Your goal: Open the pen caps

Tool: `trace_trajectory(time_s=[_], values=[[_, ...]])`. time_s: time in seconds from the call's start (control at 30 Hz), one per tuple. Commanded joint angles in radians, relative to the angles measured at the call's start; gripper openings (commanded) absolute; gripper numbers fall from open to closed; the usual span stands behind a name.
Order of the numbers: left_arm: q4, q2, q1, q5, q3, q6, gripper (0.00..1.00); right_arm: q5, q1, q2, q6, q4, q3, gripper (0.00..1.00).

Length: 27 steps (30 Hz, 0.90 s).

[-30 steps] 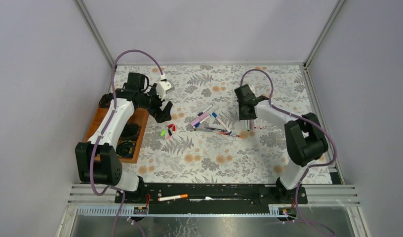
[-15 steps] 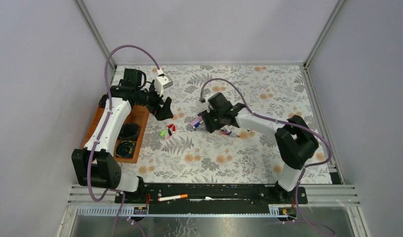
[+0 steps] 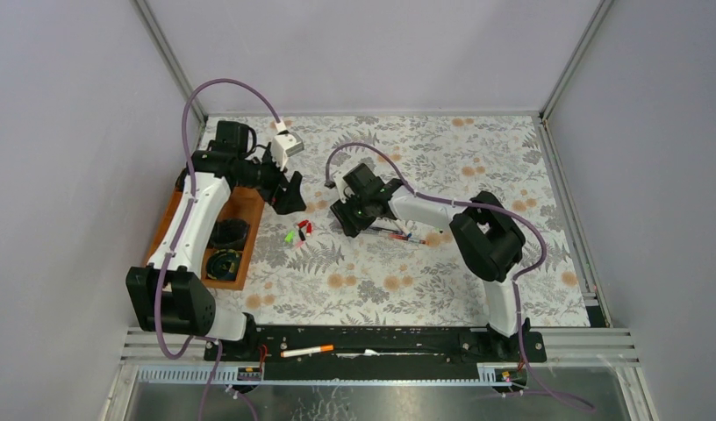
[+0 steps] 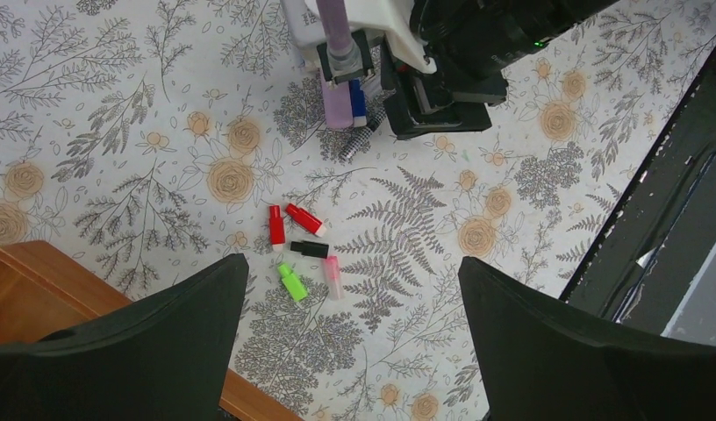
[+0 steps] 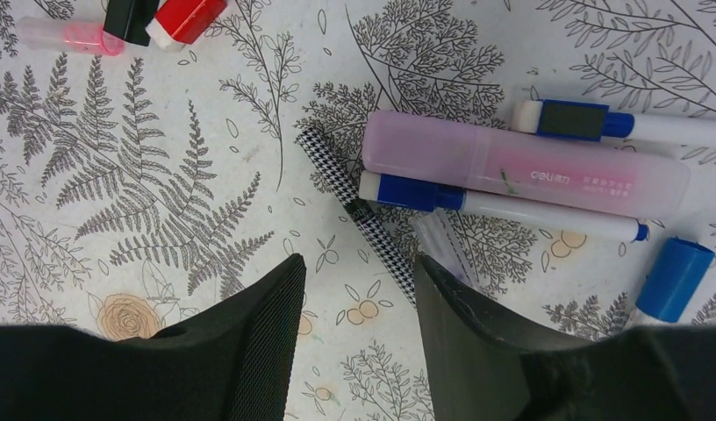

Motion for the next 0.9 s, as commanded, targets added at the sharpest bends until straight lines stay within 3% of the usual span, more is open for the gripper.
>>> trace_trajectory(time_s=[0.0, 0.33, 0.87], values=[[-0.028, -0.013, 0.017, 0.018, 0.036, -0.007, 0.98, -0.032, 0.0, 0.029, -0.021, -0.021, 0.041, 0.55], [-0.063, 0.001, 0.052, 0.026, 0.097, 0.007, 0.99, -0.03, 0.002, 0.059, -0.027, -0.012, 0.018, 0.52], [-0.09, -0.001, 0.056, 0.05, 0.106, 0.025, 0.99, -0.017, 0.108, 0.024, 0.08, 0.068, -0.116, 0.3]])
